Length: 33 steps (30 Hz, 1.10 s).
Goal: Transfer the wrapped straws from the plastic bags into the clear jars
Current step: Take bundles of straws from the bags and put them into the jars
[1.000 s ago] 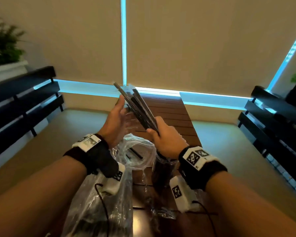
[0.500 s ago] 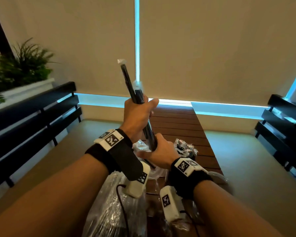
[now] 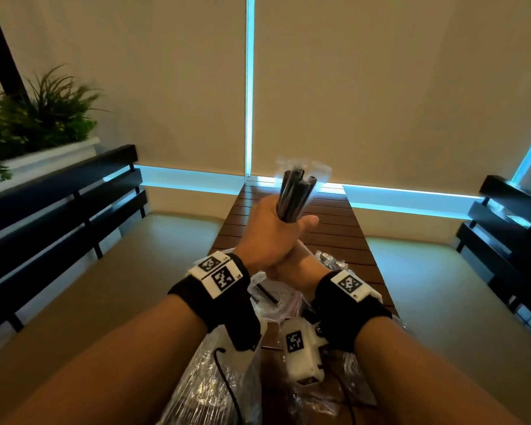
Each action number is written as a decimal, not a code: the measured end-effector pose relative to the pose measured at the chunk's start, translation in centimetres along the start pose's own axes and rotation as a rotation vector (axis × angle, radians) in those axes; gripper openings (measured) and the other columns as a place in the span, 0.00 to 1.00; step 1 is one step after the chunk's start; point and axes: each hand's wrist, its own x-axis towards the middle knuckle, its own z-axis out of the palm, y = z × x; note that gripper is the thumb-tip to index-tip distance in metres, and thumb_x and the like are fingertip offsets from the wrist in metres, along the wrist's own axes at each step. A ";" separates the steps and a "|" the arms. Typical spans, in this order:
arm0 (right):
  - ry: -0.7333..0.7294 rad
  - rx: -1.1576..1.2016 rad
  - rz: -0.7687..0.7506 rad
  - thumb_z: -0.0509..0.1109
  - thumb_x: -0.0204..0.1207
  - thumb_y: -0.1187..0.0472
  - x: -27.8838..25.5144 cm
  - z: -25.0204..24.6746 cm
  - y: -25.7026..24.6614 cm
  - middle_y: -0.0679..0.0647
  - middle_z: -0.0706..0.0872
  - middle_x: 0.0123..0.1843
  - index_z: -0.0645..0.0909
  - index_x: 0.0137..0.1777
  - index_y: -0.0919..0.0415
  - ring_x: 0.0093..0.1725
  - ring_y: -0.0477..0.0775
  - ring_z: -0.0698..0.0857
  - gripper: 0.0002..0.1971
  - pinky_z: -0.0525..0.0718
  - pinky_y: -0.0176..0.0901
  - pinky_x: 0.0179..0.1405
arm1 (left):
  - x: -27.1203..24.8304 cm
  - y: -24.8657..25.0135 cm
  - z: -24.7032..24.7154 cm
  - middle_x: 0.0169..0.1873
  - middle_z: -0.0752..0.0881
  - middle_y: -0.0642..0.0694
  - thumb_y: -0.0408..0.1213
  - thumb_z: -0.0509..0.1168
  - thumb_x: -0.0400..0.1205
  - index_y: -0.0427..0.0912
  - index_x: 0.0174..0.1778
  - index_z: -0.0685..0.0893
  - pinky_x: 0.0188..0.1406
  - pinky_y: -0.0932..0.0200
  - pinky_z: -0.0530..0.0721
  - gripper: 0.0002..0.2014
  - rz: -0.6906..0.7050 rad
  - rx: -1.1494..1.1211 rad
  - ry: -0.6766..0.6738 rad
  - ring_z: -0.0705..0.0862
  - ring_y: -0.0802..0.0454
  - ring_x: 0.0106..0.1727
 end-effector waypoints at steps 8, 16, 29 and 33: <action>0.700 0.229 -0.273 0.52 0.82 0.48 -2.5 -6.4 -7.3 0.45 0.88 0.56 0.84 0.59 0.47 0.58 0.45 0.85 0.19 0.82 0.46 0.60 | -1.0 -3.7 -0.8 0.23 0.72 0.59 0.36 0.78 0.75 0.58 0.26 0.70 0.26 0.72 0.69 0.23 -0.012 0.226 0.048 0.72 0.63 0.24; 0.411 -0.319 -0.300 0.48 0.82 0.43 -3.2 -4.4 -6.9 0.51 0.89 0.53 0.85 0.58 0.53 0.53 0.53 0.85 0.25 0.81 0.48 0.55 | -1.2 -2.1 2.6 0.34 0.80 0.57 0.25 0.71 0.78 0.39 0.41 0.84 0.30 0.74 0.74 0.05 0.101 0.263 -0.049 0.74 0.70 0.31; 0.109 -0.272 0.467 0.83 0.60 0.58 -4.6 -7.2 8.2 0.64 0.65 0.81 0.39 0.87 0.54 0.76 0.63 0.72 0.64 0.78 0.52 0.68 | 0.2 -4.1 5.6 0.28 0.75 0.48 0.44 0.77 0.75 0.45 0.31 0.72 0.36 0.55 0.77 0.19 -0.148 -0.115 0.089 0.74 0.52 0.32; 0.123 -0.186 0.463 0.88 0.51 0.49 -4.4 -5.4 10.7 0.57 0.67 0.81 0.37 0.86 0.51 0.78 0.59 0.70 0.73 0.72 0.50 0.74 | 1.0 -4.2 6.4 0.26 0.75 0.52 0.41 0.77 0.76 0.46 0.30 0.72 0.37 0.56 0.79 0.18 -0.142 -0.207 0.127 0.76 0.56 0.31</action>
